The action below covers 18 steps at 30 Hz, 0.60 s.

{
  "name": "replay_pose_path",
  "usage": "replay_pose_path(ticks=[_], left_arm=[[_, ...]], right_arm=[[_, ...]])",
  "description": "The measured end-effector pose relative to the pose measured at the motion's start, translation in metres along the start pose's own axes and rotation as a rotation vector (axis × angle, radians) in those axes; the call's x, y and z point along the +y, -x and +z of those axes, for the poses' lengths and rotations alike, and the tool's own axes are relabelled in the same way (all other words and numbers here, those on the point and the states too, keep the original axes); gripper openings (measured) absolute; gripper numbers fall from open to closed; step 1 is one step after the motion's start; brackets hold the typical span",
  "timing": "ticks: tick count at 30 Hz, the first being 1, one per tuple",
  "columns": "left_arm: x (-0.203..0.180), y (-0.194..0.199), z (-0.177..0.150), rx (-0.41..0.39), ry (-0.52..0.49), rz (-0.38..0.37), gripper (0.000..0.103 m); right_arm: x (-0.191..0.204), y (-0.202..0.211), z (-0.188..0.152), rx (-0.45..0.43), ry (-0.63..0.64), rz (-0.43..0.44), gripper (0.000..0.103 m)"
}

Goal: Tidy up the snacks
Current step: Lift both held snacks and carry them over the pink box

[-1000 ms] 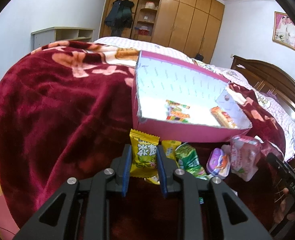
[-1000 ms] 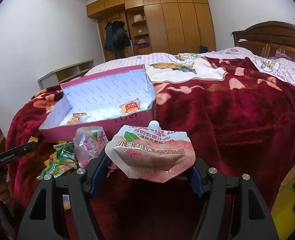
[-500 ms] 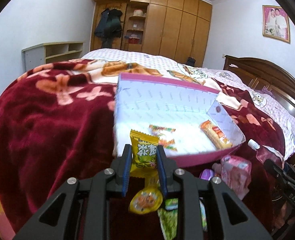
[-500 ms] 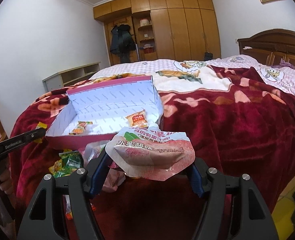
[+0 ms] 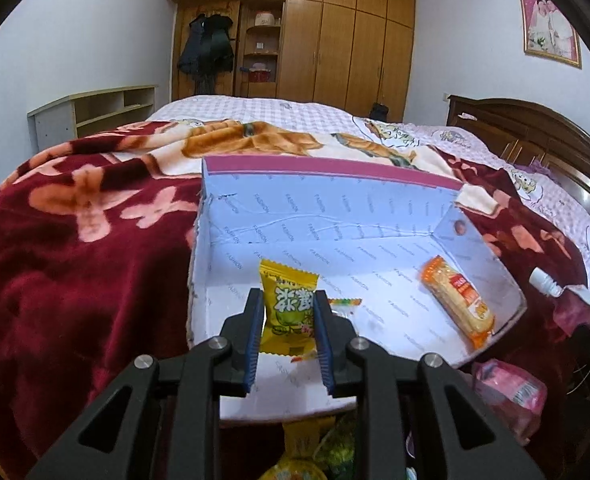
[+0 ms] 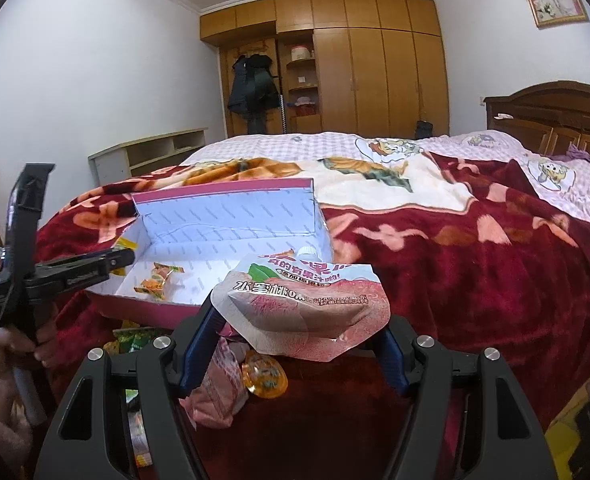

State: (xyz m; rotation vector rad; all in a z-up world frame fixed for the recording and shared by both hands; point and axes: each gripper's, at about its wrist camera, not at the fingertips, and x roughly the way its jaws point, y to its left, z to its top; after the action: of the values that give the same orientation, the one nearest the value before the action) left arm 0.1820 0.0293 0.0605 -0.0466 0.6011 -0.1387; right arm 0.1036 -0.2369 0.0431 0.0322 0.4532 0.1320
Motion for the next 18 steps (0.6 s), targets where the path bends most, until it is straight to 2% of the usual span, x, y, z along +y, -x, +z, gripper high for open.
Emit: replay_pose_path(ticks=[5, 8, 12, 18], left_arm=[[0.002, -0.018, 0.001, 0.028, -0.007, 0.02, 0.026], [0.004, -0.029, 0.001, 0.051, -0.003, 0.049, 0.036], [0.003, -0.036, 0.001, 0.058, -0.027, 0.061, 0.04], [0.006, -0.043, 0.002, 0.055, -0.038, 0.088, 0.04]], right_arm=[[0.004, -0.012, 0.01, 0.001, 0.012, 0.02, 0.07], [0.006, -0.021, 0.013, 0.005, -0.002, 0.037, 0.07], [0.011, -0.032, 0.016, 0.012, -0.006, 0.051, 0.07], [0.018, -0.053, 0.023, 0.028, 0.004, 0.068, 0.07]])
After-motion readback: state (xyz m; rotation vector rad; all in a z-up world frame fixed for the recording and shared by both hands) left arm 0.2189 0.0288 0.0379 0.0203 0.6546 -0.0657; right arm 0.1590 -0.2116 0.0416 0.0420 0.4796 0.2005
